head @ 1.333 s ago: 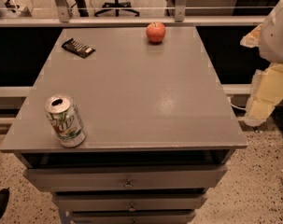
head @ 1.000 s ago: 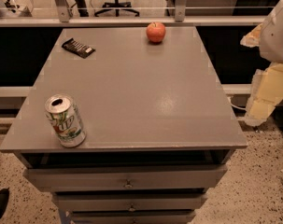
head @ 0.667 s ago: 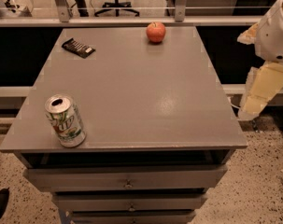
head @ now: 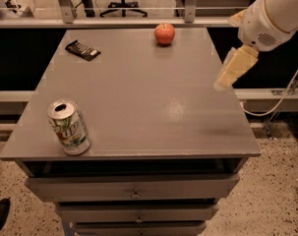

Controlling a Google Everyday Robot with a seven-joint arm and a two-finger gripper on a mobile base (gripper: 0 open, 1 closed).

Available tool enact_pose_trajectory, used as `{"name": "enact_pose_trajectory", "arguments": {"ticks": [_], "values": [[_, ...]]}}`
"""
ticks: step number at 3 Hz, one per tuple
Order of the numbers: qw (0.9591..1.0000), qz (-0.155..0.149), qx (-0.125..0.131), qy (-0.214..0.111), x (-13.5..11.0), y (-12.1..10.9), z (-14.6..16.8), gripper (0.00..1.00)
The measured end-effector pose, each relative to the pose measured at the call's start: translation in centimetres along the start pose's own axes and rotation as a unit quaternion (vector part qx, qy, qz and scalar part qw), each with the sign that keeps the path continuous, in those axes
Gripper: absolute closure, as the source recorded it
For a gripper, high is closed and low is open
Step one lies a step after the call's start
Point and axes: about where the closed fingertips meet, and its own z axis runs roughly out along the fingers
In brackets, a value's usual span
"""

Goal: Move apple near rxbar chocolate

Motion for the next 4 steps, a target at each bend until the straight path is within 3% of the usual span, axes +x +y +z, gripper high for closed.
{"name": "enact_pose_trajectory", "arguments": {"ticks": [1, 2, 3, 4], "values": [[0.997, 0.033, 0.022, -0.067, -3.0, -5.0, 4.4, 0.0], [0.9893, 0.083, 0.026, -0.117, -5.4, -9.6, 9.1, 0.0], [0.9803, 0.126, 0.027, -0.15, -8.0, -13.1, 13.8, 0.0], [0.9718, 0.17, 0.033, -0.16, -8.4, -15.7, 17.8, 0.0]]}}
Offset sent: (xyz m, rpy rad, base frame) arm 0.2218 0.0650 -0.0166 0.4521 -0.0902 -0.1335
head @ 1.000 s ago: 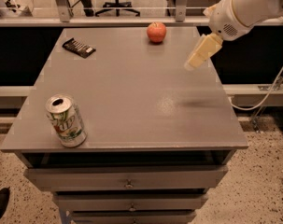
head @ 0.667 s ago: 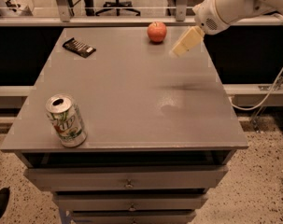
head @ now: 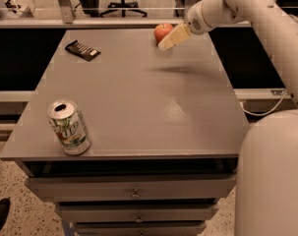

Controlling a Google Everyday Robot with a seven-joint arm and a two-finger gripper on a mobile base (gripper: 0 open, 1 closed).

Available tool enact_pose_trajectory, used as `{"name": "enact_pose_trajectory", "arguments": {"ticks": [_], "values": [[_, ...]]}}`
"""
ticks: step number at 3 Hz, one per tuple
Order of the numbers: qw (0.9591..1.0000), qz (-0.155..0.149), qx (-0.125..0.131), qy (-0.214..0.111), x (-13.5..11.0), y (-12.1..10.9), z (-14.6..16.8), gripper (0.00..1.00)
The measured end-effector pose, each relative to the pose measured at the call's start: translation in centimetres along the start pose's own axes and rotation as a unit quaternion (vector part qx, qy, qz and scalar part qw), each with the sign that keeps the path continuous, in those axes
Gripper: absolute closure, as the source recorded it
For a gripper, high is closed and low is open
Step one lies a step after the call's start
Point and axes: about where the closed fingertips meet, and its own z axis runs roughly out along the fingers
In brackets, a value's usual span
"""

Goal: Move apple near rxbar chocolate

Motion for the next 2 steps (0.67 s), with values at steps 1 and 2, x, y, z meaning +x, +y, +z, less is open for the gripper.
{"name": "enact_pose_trajectory", "arguments": {"ticks": [1, 2], "values": [[0.9992, 0.035, 0.012, -0.014, 0.7, -2.0, 3.2, 0.0], [0.9979, 0.054, 0.019, -0.031, 1.0, -3.4, 6.0, 0.0]]}}
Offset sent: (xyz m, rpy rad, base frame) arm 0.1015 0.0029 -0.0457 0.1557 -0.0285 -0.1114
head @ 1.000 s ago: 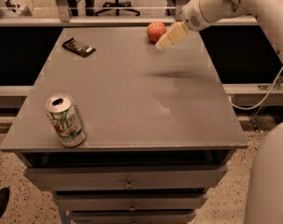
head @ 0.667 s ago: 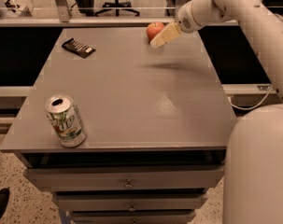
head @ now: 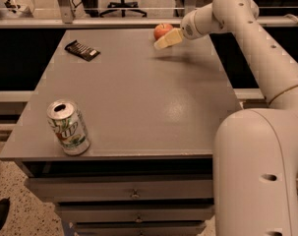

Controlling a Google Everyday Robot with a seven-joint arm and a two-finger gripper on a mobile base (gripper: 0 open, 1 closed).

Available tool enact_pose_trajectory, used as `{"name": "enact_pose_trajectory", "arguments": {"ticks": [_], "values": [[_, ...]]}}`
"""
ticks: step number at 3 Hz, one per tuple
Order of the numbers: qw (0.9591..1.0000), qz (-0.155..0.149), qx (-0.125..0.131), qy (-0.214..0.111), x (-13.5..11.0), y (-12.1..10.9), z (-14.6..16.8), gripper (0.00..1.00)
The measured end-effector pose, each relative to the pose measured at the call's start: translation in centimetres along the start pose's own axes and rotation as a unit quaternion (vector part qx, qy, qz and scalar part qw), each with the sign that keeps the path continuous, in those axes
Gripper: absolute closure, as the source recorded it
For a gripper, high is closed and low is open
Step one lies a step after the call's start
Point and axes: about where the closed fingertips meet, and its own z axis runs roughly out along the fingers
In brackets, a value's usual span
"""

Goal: Move apple near rxbar chocolate

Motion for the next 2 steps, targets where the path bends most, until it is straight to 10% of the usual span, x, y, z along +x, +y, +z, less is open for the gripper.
{"name": "enact_pose_trajectory", "arguments": {"ticks": [2], "values": [[0.9987, 0.031, -0.012, -0.038, -0.6, -0.1, 3.8, 0.18]]}}
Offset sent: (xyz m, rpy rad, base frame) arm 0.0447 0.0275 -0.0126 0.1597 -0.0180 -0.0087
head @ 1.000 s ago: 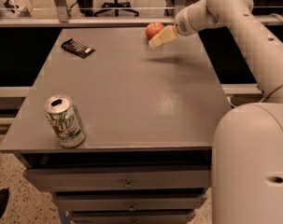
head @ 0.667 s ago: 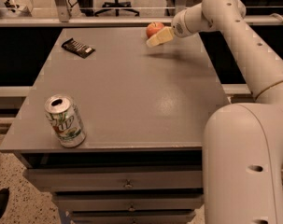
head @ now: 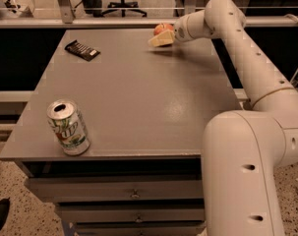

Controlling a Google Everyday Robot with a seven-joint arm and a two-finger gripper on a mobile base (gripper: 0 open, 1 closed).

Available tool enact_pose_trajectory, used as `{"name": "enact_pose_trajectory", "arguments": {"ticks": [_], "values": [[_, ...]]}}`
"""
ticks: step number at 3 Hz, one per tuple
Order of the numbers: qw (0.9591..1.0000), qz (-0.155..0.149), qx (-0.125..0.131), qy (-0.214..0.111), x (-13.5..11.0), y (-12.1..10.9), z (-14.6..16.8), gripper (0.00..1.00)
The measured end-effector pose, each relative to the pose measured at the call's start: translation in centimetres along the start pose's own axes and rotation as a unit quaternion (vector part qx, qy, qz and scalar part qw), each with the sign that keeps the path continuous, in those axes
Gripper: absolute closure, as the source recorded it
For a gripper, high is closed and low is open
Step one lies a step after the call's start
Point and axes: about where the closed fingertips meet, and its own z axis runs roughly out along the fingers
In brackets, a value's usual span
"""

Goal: Move apple near rxbar chocolate

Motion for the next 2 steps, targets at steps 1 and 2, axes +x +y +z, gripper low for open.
{"name": "enact_pose_trajectory", "arguments": {"ticks": [1, 2], "values": [[0.9998, 0.007, -0.011, -0.015, -0.7, 0.5, 0.4, 0.42], [0.9989, -0.004, -0.04, -0.024, -2.3, 2.6, -0.2, 0.65]]}}
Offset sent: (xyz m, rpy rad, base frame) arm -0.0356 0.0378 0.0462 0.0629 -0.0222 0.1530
